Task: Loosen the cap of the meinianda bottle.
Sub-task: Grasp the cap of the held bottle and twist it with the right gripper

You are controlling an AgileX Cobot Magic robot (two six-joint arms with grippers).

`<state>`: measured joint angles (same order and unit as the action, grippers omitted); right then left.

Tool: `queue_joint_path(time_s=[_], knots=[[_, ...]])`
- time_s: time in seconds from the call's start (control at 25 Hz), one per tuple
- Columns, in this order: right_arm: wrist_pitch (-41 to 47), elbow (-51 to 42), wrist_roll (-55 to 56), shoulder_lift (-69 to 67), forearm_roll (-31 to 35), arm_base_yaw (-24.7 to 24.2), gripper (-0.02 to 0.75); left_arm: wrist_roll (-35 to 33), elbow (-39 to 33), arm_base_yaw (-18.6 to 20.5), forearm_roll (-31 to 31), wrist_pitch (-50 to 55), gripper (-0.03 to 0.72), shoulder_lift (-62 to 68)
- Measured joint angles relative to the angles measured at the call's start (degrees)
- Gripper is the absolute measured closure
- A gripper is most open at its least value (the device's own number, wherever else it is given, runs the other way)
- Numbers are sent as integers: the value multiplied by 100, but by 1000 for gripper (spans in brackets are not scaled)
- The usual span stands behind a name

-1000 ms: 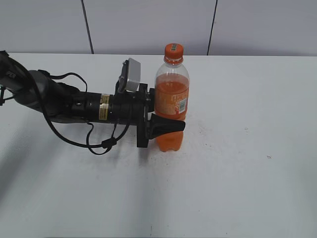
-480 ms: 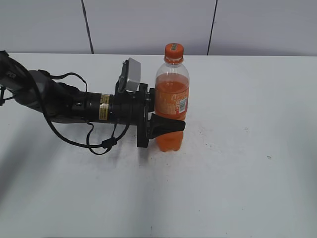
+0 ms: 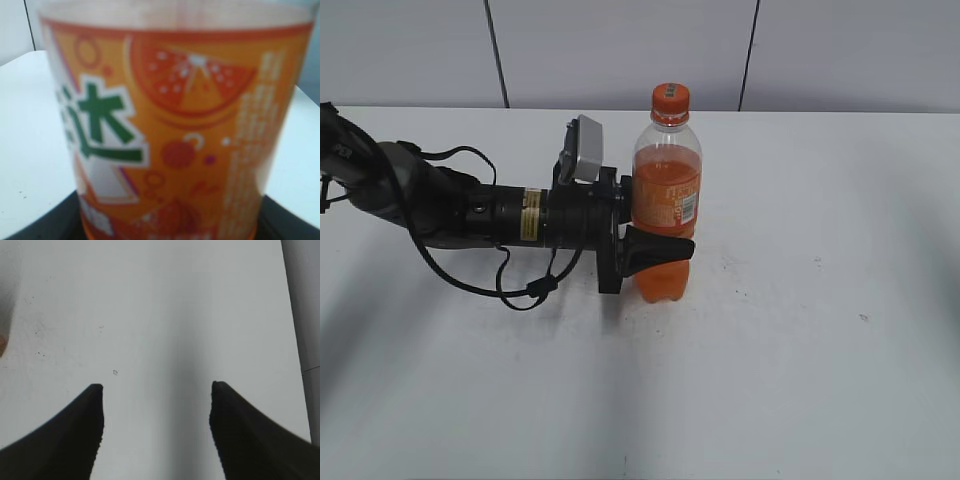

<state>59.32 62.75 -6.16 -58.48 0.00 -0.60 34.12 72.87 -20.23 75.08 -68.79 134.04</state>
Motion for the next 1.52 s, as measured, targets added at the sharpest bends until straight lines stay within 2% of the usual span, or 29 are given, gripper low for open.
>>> queue_joint_path(time_s=[0.24, 0.48, 0.84, 1.04, 1.16, 1.52], knots=[[371, 1866, 0, -1538, 0, 0, 258, 0, 0, 0, -6, 2, 279, 0], [959, 3024, 300, -2920, 0, 0, 258, 0, 0, 0, -18, 2, 279, 0], [1009, 3227, 434, -3575, 0, 0, 258, 0, 0, 0, -24, 2, 279, 0], [1027, 3282, 847, -3575, 357, 53, 258, 0, 0, 0, -24, 7, 279, 0], [1027, 3282, 1138, -3575, 450, 390, 258, 0, 0, 0, -24, 7, 279, 0], [1029, 3293, 2238, -3598, 296, 1993, 257, 0, 0, 0, 51, -5, 279, 0]])
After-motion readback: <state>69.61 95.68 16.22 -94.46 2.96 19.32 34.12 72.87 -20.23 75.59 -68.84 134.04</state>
